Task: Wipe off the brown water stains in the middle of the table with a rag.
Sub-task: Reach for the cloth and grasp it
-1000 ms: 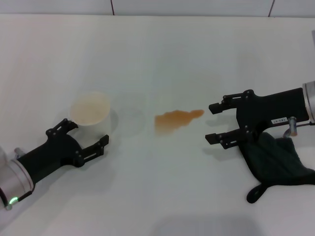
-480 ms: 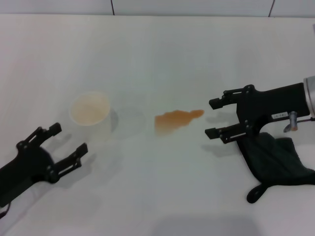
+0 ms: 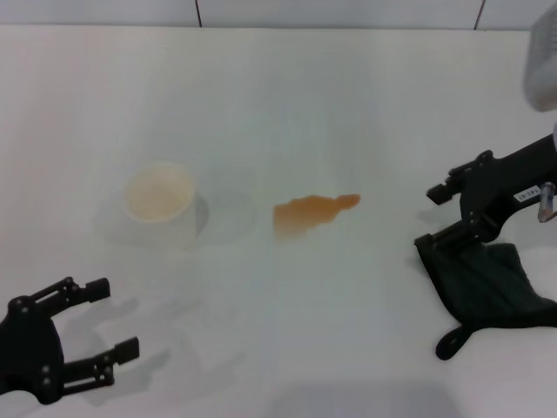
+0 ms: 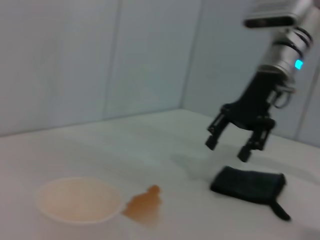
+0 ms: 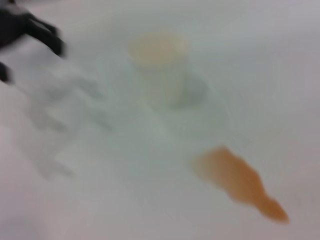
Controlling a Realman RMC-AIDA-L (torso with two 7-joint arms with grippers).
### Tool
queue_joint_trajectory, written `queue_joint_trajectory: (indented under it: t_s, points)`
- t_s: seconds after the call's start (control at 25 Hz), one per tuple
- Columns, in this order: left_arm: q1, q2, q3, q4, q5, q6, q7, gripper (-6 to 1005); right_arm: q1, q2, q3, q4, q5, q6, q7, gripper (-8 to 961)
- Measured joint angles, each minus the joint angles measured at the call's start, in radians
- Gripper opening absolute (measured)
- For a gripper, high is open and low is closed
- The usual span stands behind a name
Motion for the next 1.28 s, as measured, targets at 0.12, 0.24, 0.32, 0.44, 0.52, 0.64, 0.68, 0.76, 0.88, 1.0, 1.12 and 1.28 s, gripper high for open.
queue_joint_trajectory:
  t_s: [0.12, 0.24, 0.32, 0.44, 0.52, 0.64, 0.68, 0.76, 0.88, 1.0, 1.12, 1.28]
  points:
    - [-0.016, -0.003, 0.000, 0.035, 0.046, 0.017, -0.006, 875, 0.049, 0.000, -0.061, -0.053, -0.146, -0.047, 0.157, 783]
    - [-0.045, -0.008, 0.000, 0.040, 0.084, 0.013, -0.006, 875, 0.096, 0.002, -0.117, -0.098, -0.263, -0.117, 0.304, 782]
    - [-0.065, -0.010, 0.000, 0.040, 0.105, 0.012, -0.009, 875, 0.122, 0.003, -0.160, -0.124, -0.321, -0.163, 0.405, 782]
    - [-0.090, -0.011, 0.000, 0.041, 0.122, 0.012, -0.011, 875, 0.151, 0.006, -0.225, -0.154, -0.352, -0.223, 0.525, 782]
    - [-0.103, -0.012, 0.000, 0.041, 0.126, 0.011, -0.011, 875, 0.156, 0.007, -0.260, -0.159, -0.353, -0.230, 0.572, 781]
    - [-0.116, -0.016, 0.000, 0.042, 0.127, 0.009, -0.010, 875, 0.148, 0.010, -0.302, -0.145, -0.354, -0.204, 0.615, 781]
    - [-0.119, -0.018, 0.000, 0.042, 0.127, 0.007, -0.010, 875, 0.143, 0.010, -0.308, -0.139, -0.356, -0.194, 0.620, 781]
    - [-0.127, -0.020, 0.000, 0.043, 0.127, 0.003, -0.010, 875, 0.127, 0.013, -0.323, -0.120, -0.357, -0.157, 0.627, 781]
    - [-0.129, -0.024, 0.000, 0.044, 0.123, 0.002, -0.007, 875, 0.107, 0.013, -0.336, -0.092, -0.367, -0.114, 0.635, 780]
    - [-0.131, -0.029, 0.002, 0.044, 0.121, 0.002, -0.006, 875, 0.095, 0.012, -0.337, -0.067, -0.378, -0.086, 0.636, 763]
    - [-0.135, -0.030, 0.007, 0.045, 0.126, 0.010, -0.004, 875, 0.084, 0.010, -0.337, -0.055, -0.382, -0.062, 0.636, 738]
    - [-0.137, -0.030, 0.009, 0.045, 0.128, 0.023, 0.002, 875, 0.074, 0.009, -0.338, -0.049, -0.383, -0.050, 0.632, 705]
